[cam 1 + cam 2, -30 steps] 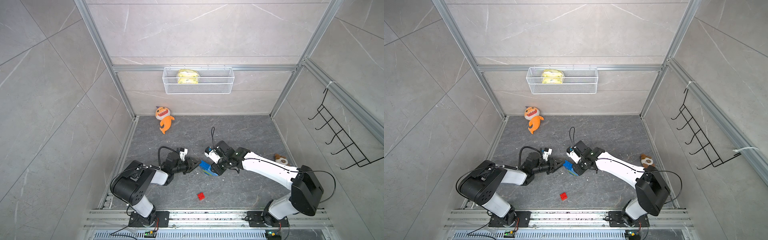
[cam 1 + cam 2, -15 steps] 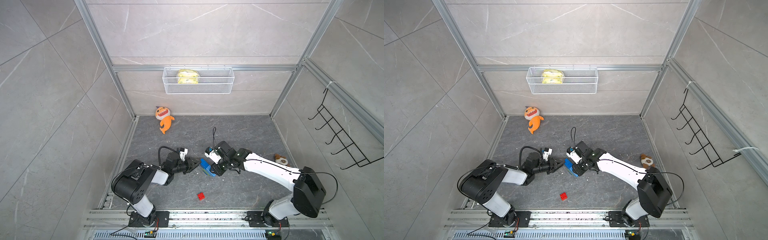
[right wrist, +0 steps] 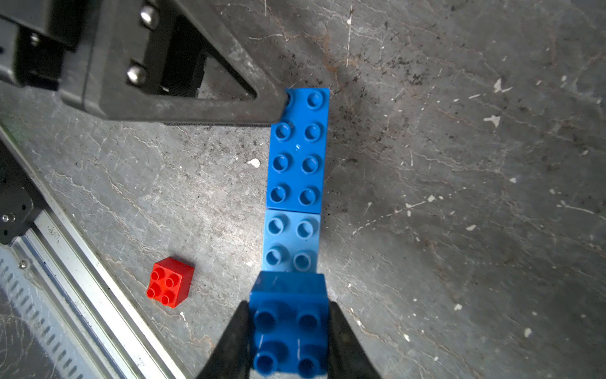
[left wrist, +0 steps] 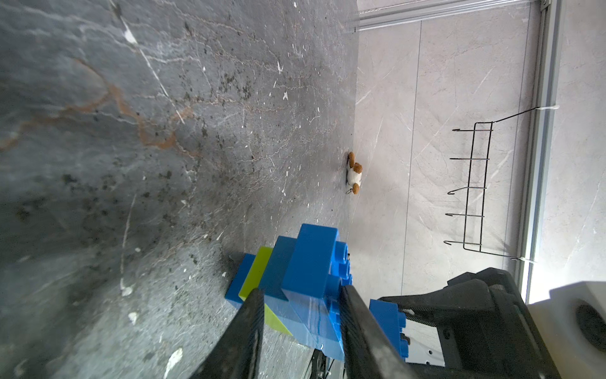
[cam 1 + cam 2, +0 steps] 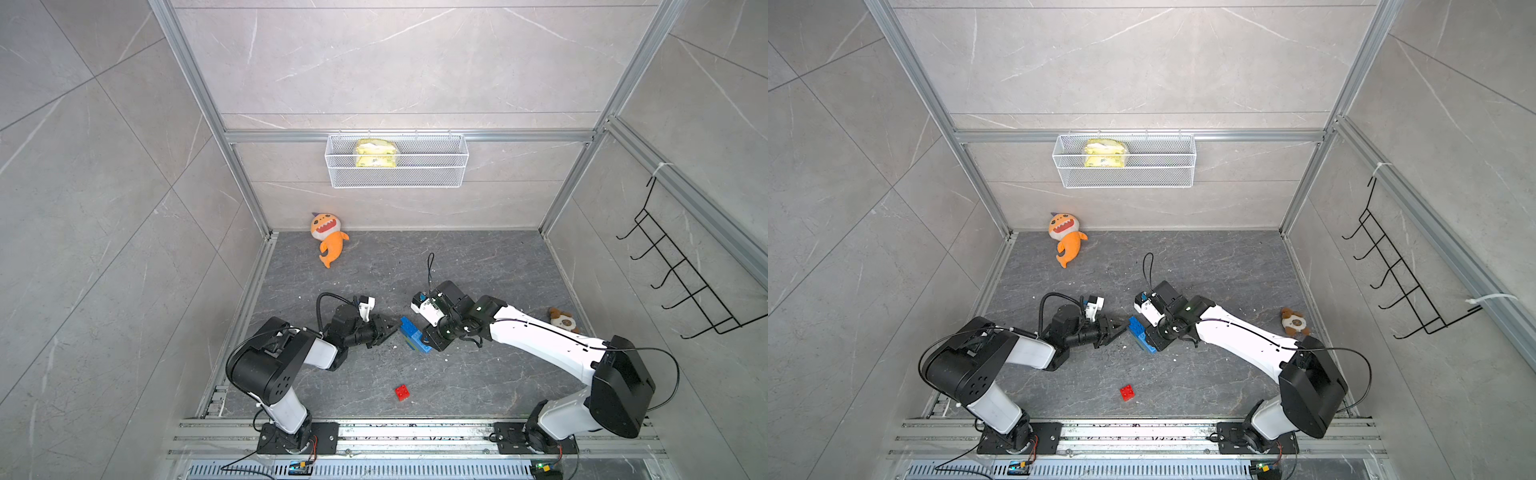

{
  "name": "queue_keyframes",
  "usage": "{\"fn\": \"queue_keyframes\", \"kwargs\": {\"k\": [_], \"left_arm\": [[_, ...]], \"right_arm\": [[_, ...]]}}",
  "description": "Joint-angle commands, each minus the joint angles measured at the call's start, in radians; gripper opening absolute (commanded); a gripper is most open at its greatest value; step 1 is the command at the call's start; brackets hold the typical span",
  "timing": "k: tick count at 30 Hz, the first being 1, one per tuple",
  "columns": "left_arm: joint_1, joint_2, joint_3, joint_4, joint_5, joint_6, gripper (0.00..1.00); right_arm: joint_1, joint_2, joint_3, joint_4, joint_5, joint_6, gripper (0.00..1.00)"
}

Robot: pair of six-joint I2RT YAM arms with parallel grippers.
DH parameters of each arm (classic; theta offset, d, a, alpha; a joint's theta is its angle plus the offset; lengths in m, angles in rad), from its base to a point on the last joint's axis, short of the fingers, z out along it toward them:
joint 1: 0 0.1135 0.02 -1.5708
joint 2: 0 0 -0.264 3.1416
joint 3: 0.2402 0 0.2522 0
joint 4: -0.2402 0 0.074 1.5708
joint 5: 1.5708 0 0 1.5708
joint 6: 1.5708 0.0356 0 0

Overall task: Assemble a heart with lego
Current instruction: Assemble the lego brick with the lego brick.

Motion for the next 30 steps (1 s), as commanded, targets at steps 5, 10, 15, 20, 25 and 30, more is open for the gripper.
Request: {"fn": "queue_keyframes", "kwargs": {"k": [5, 10, 15, 20, 25, 30], "left_arm": [[0.003, 0.004, 0.019, 0.029, 0.015, 0.001, 0.41], [0.003, -0.007, 0.018, 0.013, 0.013, 0.009, 0.41], [0.003, -0.008, 0.022, 0.012, 0.011, 0.009, 0.41], [0.003, -0.004, 0.027, 0.013, 0.016, 0.01, 0.41], [0.003, -0.006, 0.024, 0.013, 0.018, 0.009, 0.41], [0.003, -0.005, 0.018, 0.015, 0.015, 0.013, 0.41]], "right_arm": [[0.023, 0.052, 0.042, -0.032, 0.042, 0.035, 0.19], [0.035, 0.049, 0.038, -0.038, 0.059, 0.046, 0.2], [0.057, 0.049, 0.039, -0.053, 0.111, 0.073, 0.2], [0.084, 0.061, 0.023, -0.04, 0.149, 0.114, 0.2], [0.09, 0.065, 0.004, -0.024, 0.162, 0.141, 0.2], [0.089, 0.074, -0.018, -0.005, 0.153, 0.157, 0.2]]}}
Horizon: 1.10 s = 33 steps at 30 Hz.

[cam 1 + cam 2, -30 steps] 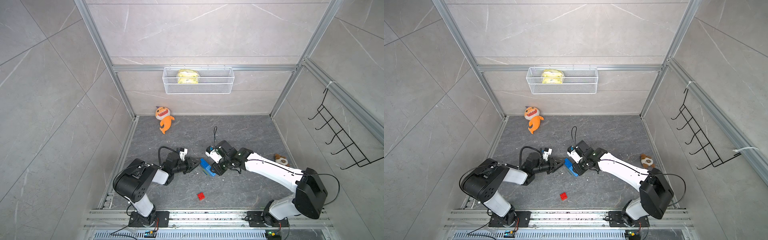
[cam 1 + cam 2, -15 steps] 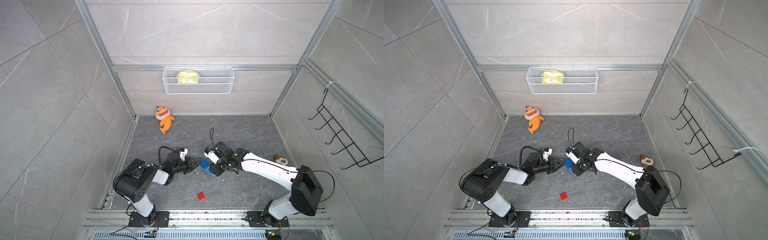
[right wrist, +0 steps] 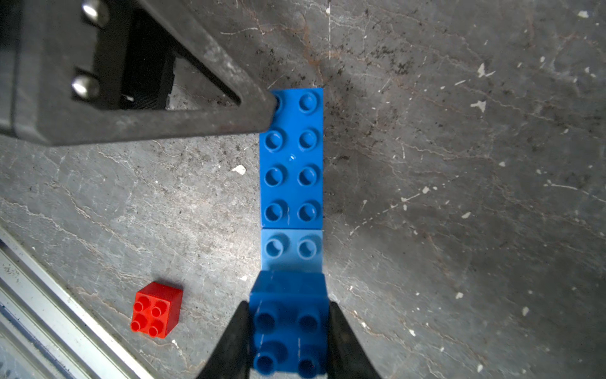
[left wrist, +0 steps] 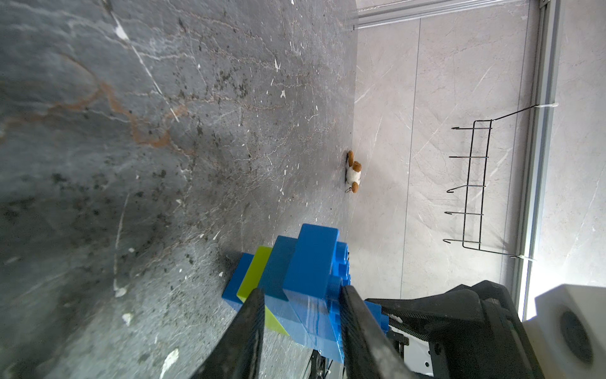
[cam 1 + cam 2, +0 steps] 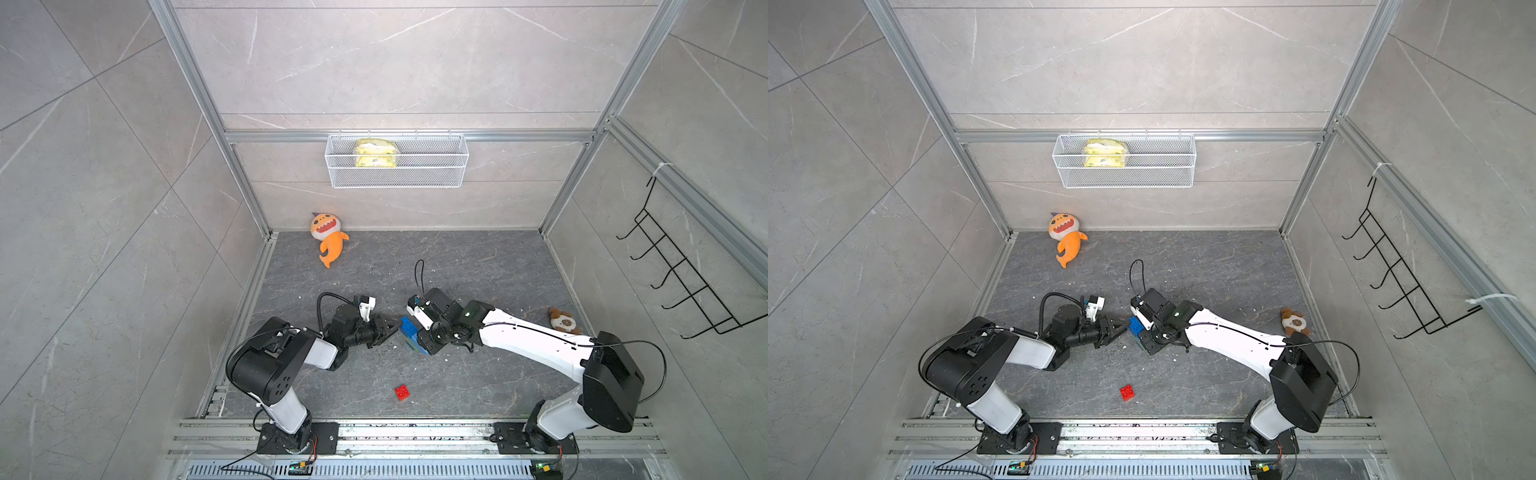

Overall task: Assemble a heart with lego
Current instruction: Assemble the lego brick with the lego brick.

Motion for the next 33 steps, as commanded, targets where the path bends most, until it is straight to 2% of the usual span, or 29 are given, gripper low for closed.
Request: {"fn": "queue_keyframes", "kwargs": {"k": [1, 12, 18, 21, 33], "left_arm": [[0.004, -0.003, 0.015, 0.02, 0.013, 0.012, 0.41], [0.009, 0.0, -0.001, 0.039, 0.007, 0.005, 0.41], [0.01, 0.024, 0.0, 0.074, 0.013, -0.01, 0.4], [0.01, 0.021, -0.005, 0.085, 0.014, -0.019, 0.4], [0.012, -0.093, 0.014, -0.07, 0.004, 0.032, 0.43]], "right_arm": [[0.003, 0.039, -0.037, -0.014, 0.003, 0.037, 0.2], [0.001, 0.048, -0.041, -0.095, -0.001, 0.034, 0.2], [0.0, 0.109, -0.086, -0.018, -0.038, 0.072, 0.2], [0.0, 0.141, -0.059, -0.035, -0.04, 0.067, 0.21], [-0.029, 0.091, 0.071, -0.187, -0.007, -0.042, 0.23]]}}
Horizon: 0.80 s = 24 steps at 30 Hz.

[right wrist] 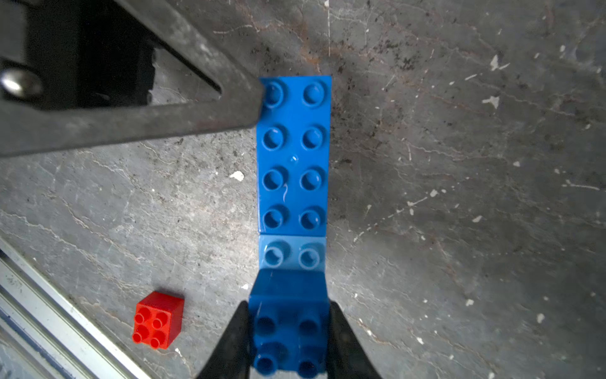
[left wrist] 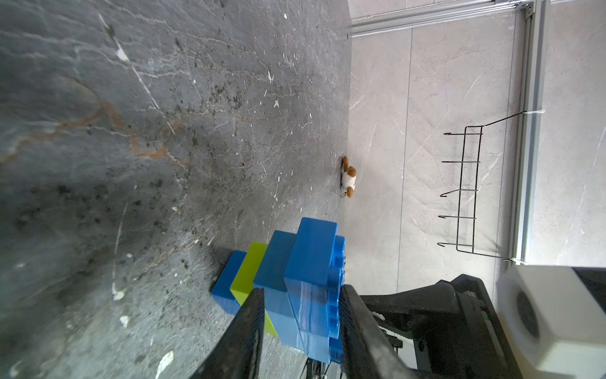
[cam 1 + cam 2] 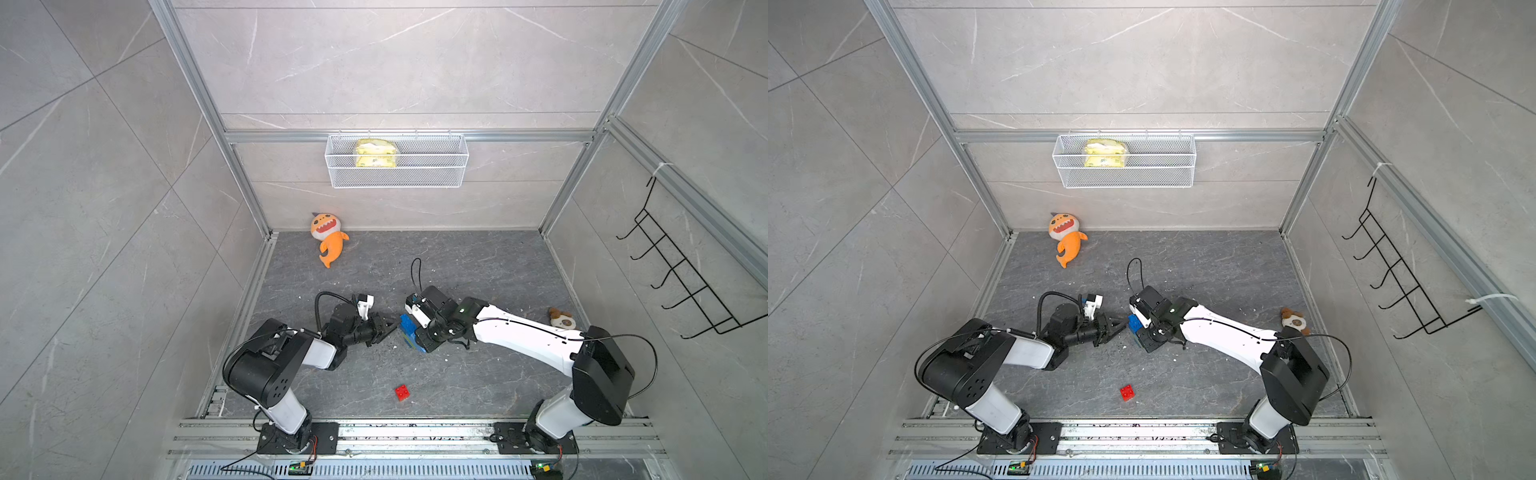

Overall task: Assemble a heart with lego
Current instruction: Assemble the lego brick with the lego brick.

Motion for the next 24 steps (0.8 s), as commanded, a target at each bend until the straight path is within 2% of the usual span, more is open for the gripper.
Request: {"fn": "queue_keyframes", "kwargs": {"k": [1, 8, 15, 24], "left_arm": [[0.004, -0.069, 0.016, -0.067, 0.004, 0.047, 0.44], [0.03, -0.175, 0.012, -0.209, -0.013, 0.101, 0.48], [0.051, -0.237, -0.005, -0.28, -0.025, 0.128, 0.49], [0.087, -0.247, -0.016, -0.299, -0.018, 0.133, 0.49]], "right_arm": [[-0.016, 0.039, 0.032, -0.156, 0.006, -0.058, 0.23], [-0.024, 0.073, 0.107, -0.216, -0.011, -0.105, 0.26], [-0.025, 0.078, 0.117, -0.211, -0.01, -0.108, 0.43], [-0.017, -0.001, 0.151, -0.244, 0.003, -0.105, 0.48]]}}
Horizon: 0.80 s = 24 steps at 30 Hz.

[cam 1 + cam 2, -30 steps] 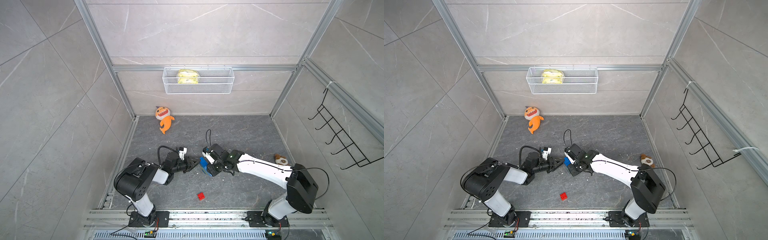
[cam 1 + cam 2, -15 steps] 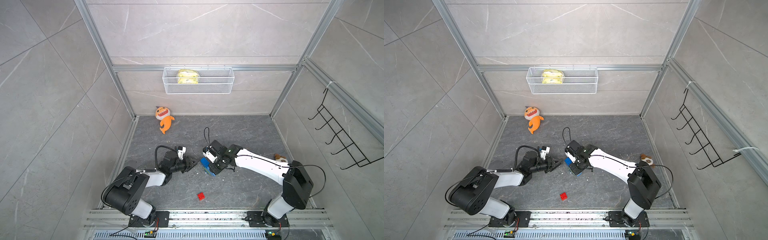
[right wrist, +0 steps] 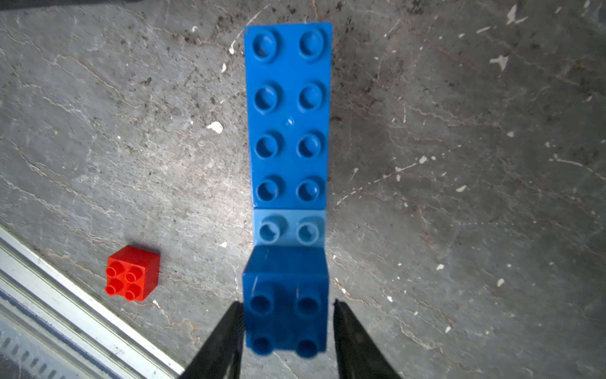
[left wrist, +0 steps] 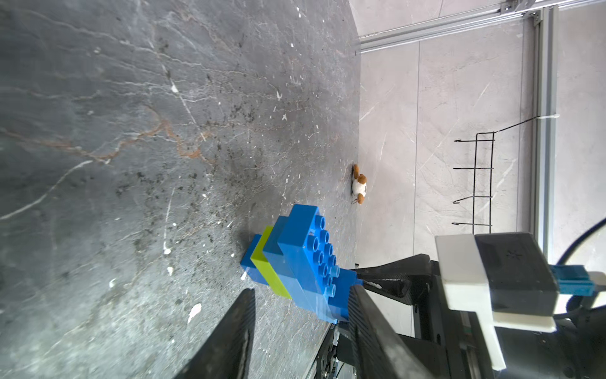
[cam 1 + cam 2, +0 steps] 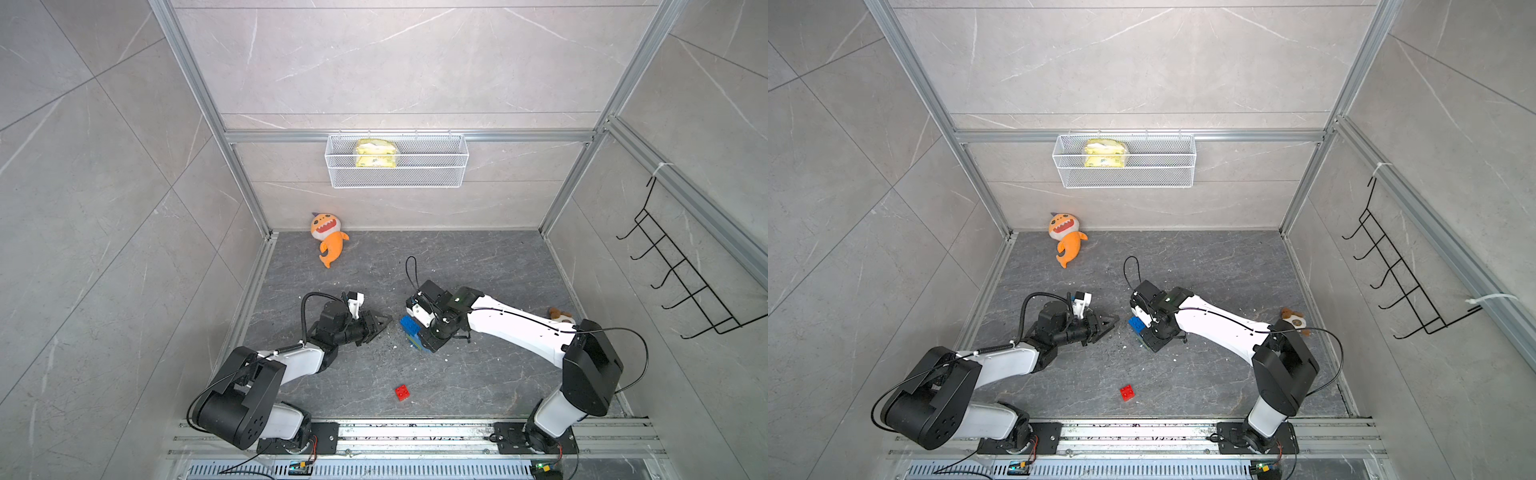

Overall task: Assemble a heart with lego
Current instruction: Assemble the lego brick with the lego brick, then pick up the lego brick from the center of the board.

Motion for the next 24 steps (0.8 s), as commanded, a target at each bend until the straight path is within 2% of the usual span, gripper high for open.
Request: {"fn": "queue_keyframes", "kwargs": {"k": [1, 4, 7, 11, 14, 18, 24], "left_arm": [[0.023, -0.02, -0.008, -0.022, 0.003, 0.029, 0.49], [0.053, -0.018, -0.023, -0.062, -0.016, 0.031, 0.49], [0.086, -0.02, -0.061, -0.038, -0.037, 0.003, 0.49], [0.104, -0.047, -0.098, -0.025, -0.086, -0.019, 0.5], [0.105, -0.075, -0.101, -0.055, -0.108, -0.011, 0.5], [0.105, -0.118, -0.096, -0.11, -0.115, 0.012, 0.5], [0.105, -0.175, -0.105, -0.159, -0.12, 0.035, 0.5]], "right_arm": [[0.014, -0.077, 0.041, -0.046, 0.009, -0.01, 0.48], [0.08, -0.131, 0.05, -0.077, 0.041, 0.01, 0.48], [0.197, -0.163, 0.033, -0.067, 0.056, 0.095, 0.49], [0.365, -0.146, -0.045, 0.065, 0.053, 0.295, 0.49], [0.458, -0.072, -0.086, 0.136, 0.108, 0.432, 0.49], [0.492, 0.02, -0.123, 0.214, 0.146, 0.586, 0.51], [0.489, 0.103, -0.136, 0.238, 0.131, 0.658, 0.53]]}}
